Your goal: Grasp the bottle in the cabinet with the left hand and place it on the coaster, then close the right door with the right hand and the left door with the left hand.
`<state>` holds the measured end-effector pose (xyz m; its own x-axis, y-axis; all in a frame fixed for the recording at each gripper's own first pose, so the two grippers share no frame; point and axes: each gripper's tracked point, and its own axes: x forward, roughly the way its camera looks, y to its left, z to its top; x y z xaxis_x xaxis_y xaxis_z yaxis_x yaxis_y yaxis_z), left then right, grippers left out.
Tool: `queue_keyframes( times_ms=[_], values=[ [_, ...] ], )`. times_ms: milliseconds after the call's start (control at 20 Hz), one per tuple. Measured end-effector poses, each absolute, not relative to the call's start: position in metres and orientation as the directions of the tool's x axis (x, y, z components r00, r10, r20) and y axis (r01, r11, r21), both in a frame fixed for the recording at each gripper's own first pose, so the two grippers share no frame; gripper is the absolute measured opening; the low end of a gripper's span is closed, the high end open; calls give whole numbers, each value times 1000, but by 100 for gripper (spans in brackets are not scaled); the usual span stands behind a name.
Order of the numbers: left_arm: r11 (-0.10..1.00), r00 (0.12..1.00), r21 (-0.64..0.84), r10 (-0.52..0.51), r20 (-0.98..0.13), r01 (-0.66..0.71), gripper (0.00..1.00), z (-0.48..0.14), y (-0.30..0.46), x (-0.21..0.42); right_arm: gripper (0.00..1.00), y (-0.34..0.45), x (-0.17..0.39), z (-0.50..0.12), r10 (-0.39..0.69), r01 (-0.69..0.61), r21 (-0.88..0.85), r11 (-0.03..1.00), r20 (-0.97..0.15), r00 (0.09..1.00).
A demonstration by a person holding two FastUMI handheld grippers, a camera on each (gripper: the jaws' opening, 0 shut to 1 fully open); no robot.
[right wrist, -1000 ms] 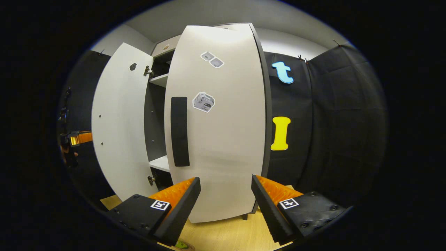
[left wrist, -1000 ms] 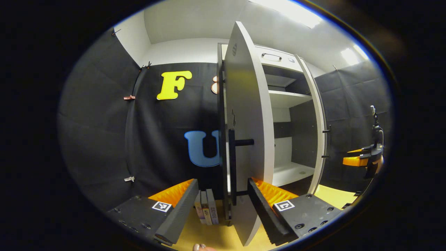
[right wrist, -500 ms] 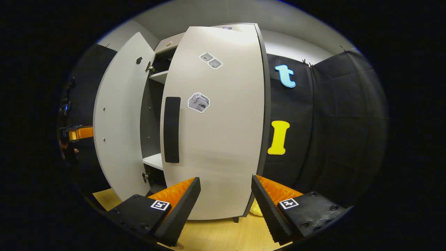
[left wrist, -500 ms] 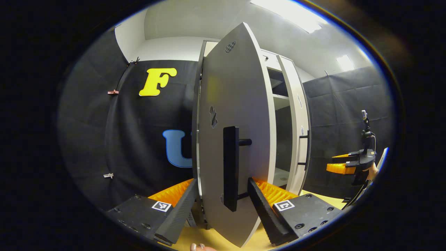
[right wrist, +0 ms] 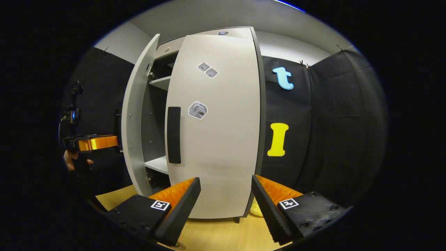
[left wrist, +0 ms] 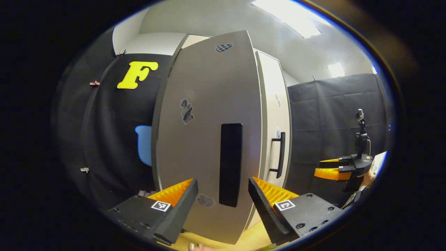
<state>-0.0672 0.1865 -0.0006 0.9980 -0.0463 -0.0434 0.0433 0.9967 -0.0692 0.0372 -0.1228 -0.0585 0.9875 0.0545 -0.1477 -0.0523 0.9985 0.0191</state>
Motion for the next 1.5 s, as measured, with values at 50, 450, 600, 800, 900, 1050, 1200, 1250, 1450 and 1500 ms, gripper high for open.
queue_keyframes(
  times_ms=[50,450,600,800,900,1050,1200,1250,1450,1500],
  values=[
    [997,998,-65,-54,-41,51,93,0,181,-67,97,-126,35,-59,45,-42,20,999,-152,987],
    [997,996,-38,-68,-53,66,93,-2,162,-75,97,-119,12,-51,28,-22,41,999,-153,988],
    [996,995,-51,-77,-62,74,93,-4,156,-83,98,-113,3,-39,2,2,37,999,-124,992],
    [997,997,-48,-65,-47,63,93,0,155,-93,98,-100,-9,-31,-4,8,34,999,-102,995],
    [995,996,-67,-73,-46,70,93,0,154,-99,98,-97,-19,-31,-11,14,28,1000,-110,994],
    [993,995,-89,-82,-51,77,93,-1,156,-107,98,-91,-34,-32,-21,22,10,1000,-125,992],
    [996,997,-76,-52,-54,48,93,-2,165,-116,98,-85,-46,-33,-25,23,-11,1000,-135,991],
    [996,998,-74,-43,-49,39,93,-1,168,-119,98,-82,-50,-32,-23,22,-12,1000,-136,990],
    [996,999,-90,-27,-42,23,93,2,176,-130,98,-75,-53,-27,-18,19,7,1000,-120,993],
    [995,999,-94,-18,-40,14,93,2,178,-132,98,-73,-56,-25,-16,17,9,1000,-114,993]
  ],
)
